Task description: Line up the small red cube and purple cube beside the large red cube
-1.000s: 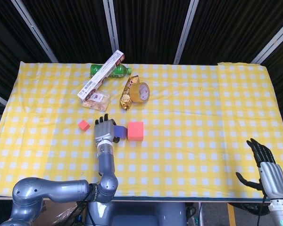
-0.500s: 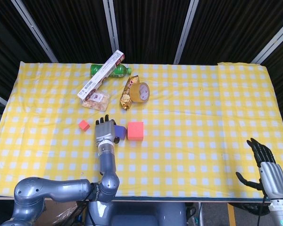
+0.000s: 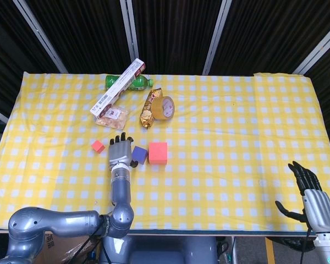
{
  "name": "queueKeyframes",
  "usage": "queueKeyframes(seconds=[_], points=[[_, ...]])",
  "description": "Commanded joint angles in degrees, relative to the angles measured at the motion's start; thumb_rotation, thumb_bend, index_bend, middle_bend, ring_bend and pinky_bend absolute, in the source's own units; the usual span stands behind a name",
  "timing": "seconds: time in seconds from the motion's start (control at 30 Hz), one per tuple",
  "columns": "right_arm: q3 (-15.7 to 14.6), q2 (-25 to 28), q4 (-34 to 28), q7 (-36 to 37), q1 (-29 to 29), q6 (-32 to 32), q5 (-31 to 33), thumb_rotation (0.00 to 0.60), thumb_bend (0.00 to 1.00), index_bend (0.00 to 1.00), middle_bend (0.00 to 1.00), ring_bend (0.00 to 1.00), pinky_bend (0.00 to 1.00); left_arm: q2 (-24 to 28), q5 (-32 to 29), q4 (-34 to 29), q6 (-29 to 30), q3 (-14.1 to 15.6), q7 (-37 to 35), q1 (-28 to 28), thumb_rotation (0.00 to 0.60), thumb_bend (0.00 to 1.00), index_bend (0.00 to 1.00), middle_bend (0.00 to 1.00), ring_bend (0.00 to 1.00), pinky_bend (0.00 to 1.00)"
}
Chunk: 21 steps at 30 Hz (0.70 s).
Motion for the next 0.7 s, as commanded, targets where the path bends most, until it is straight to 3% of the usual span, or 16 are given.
queueKeyframes(seconds=[0.03,0.37,0.57,0.7], points=[[0.0,0.0,0.0,-0.1,0.0,0.0,0.0,0.6,0.31,0.0,0.0,0.0,0.0,4.6,1.8,-6.9,-0.5,3.1,1.2,2.7,0.6,0.33,0.18,0.0,0.0,0.0],[0.0,-0.3,0.0,-0.6,-0.1,0.3,-0.2,0.6,0.31,0.0,0.0,0.0,0.0,19.0,7.9,-24.5,-7.0,12.6,2.1,8.8,0.6,0.59,0.15,0.0,0.0,0.0],[0.1,-0.4,0.0,-0.8,0.0,0.3,-0.1,0.6,0.31,0.0,0.0,0.0,0.0,27.2,15.4,-29.7,-14.1,20.5,1.9,10.6,0.6,0.61,0.15,0.0,0.0,0.0],[0.0,-0.5,0.0,-1.0,-0.1,0.5,-0.2,0.6,0.31,0.0,0.0,0.0,0.0,30.7,24.7,-29.5,-18.0,25.3,1.3,10.8,0.6,0.61,0.15,0.0,0.0,0.0]])
